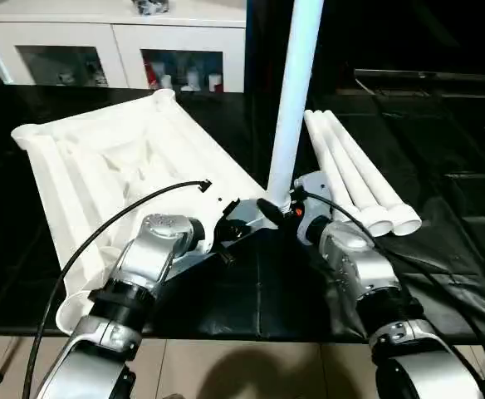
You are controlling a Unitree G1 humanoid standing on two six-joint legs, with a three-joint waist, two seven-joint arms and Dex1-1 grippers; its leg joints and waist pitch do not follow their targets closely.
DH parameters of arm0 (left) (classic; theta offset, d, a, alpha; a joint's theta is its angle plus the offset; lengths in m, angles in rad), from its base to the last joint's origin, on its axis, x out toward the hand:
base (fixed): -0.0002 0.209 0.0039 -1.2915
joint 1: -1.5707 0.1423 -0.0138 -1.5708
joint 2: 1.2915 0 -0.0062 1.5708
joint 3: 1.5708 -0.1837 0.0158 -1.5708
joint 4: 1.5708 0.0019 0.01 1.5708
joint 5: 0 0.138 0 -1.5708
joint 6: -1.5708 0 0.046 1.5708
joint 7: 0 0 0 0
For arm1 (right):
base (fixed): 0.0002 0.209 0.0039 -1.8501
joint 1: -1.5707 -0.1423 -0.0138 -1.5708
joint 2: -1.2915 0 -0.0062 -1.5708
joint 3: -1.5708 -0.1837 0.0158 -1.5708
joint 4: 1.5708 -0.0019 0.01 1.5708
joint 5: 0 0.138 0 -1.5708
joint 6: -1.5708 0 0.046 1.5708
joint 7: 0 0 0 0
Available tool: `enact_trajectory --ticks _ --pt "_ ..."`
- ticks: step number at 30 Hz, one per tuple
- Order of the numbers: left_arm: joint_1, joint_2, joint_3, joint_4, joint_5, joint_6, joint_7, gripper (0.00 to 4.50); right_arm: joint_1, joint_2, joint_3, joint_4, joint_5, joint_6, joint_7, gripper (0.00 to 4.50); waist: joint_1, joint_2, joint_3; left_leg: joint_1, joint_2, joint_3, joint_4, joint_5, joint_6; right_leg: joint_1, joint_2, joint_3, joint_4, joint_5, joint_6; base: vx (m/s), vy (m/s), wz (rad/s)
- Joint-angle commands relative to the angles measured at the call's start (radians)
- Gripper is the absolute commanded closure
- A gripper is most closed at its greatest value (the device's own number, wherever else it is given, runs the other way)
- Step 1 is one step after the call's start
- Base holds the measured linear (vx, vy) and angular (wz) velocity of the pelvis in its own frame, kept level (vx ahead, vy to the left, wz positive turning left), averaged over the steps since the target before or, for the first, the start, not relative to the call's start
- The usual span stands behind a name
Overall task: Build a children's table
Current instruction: Rotate leg to tighten
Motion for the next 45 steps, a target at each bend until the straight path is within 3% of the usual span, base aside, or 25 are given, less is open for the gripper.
enact_trajectory --ticks 1,2,5,8,15,20,22,27,34,42,45 --pt "-0.012 -0.007 -0.011 -0.048 -0.018 -0.008 -0.003 4.5 0.027 0.031 0.036 0.034 0.0 0.019 0.024 0.91 0.01 0.006 -0.066 0.006 0.016 -0.004 -0.061 -0.184 0.036 0.056 -0.067 0.036 -0.075 -0.11 -0.238 0.0 0.0 0.0" --pt "-0.014 0.001 -0.014 -0.041 -0.017 -0.012 -0.007 4.5 0.036 0.023 0.034 0.024 -0.001 0.015 0.031 0.6 0.01 0.004 -0.067 0.006 0.016 -0.004 -0.061 -0.185 0.034 0.057 -0.068 0.036 -0.073 -0.101 -0.241 0.0 0.0 0.0" --pt "-0.025 0.022 -0.017 -0.009 -0.016 -0.033 -0.021 4.5 0.066 -0.001 0.028 -0.014 0.003 0.013 0.064 0.47 0.013 0.003 -0.069 0.007 0.015 -0.003 -0.06 -0.17 0.041 0.059 -0.065 0.037 -0.069 -0.059 -0.243 0.0 0.0 0.0" --pt "-0.035 0.05 -0.033 0.02 -0.007 -0.068 -0.061 4.5 0.101 -0.04 0.036 -0.066 0.011 0.011 0.127 0.06 0.018 0.001 -0.069 0.007 0.014 -0.002 -0.058 -0.168 0.048 0.061 -0.065 0.037 -0.07 -0.053 -0.242 0.0 0.0 0.0" --pt "-0.052 0.13 -0.087 0.071 0.001 -0.145 -0.222 4.5 0.155 -0.176 0.067 -0.164 0.01 0.014 0.289 0.03 0.025 0.002 -0.066 0.01 0.015 -0.001 -0.059 -0.201 0.041 0.059 -0.067 0.039 -0.078 -0.117 -0.236 0.0 0.0 0.0" --pt "-0.06 0.195 -0.137 0.099 -0.002 -0.242 -0.378 4.5 0.18 -0.269 0.079 -0.267 0.059 0.038 0.479 0.03 0.034 0.001 -0.069 0.01 0.018 -0.002 -0.058 -0.176 0.052 0.06 -0.065 0.037 -0.07 -0.065 -0.238 0.0 0.0 0.0" --pt "-0.065 0.23 -0.167 0.109 0.0 -0.289 -0.467 4.5 0.186 -0.314 0.107 -0.313 0.069 0.061 0.564 0.03 0.047 0.0 -0.069 0.011 0.02 -0.001 -0.057 -0.169 0.063 0.061 -0.064 0.035 -0.069 -0.071 -0.233 0.0 0.0 0.0" --pt "-0.084 0.274 -0.22 0.146 0.022 -0.371 -0.582 4.5 0.166 -0.366 0.165 -0.345 0.068 0.07 0.686 0.03 0.066 0.0 -0.067 0.016 0.025 0.002 -0.059 -0.188 0.042 0.052 -0.069 0.037 -0.069 -0.109 -0.237 0.0 0.0 0.0" --pt "-0.106 0.286 -0.267 0.187 0.046 -0.459 -0.651 4.5 0.116 -0.368 0.23 -0.331 0.042 0.061 0.778 0.03 0.073 -0.003 -0.067 0.014 0.025 0.0 -0.06 -0.193 0.03 0.053 -0.072 0.038 -0.067 -0.129 -0.228 0.0 0.0 0.0" --pt "-0.109 0.279 -0.283 0.193 0.044 -0.494 -0.684 4.5 0.073 -0.332 0.242 -0.284 0.048 0.072 0.782 0.03 0.079 -0.006 -0.071 0.015 0.026 0.001 -0.058 -0.167 0.032 0.052 -0.072 0.037 -0.061 -0.092 -0.239 0.0 0.0 0.0" --pt "-0.109 0.278 -0.285 0.194 0.045 -0.497 -0.686 4.5 0.07 -0.33 0.245 -0.28 0.049 0.073 0.785 0.36 0.082 -0.007 -0.07 0.015 0.026 0.002 -0.058 -0.17 0.031 0.052 -0.073 0.037 -0.062 -0.099 -0.234 0.0 0.0 0.0"
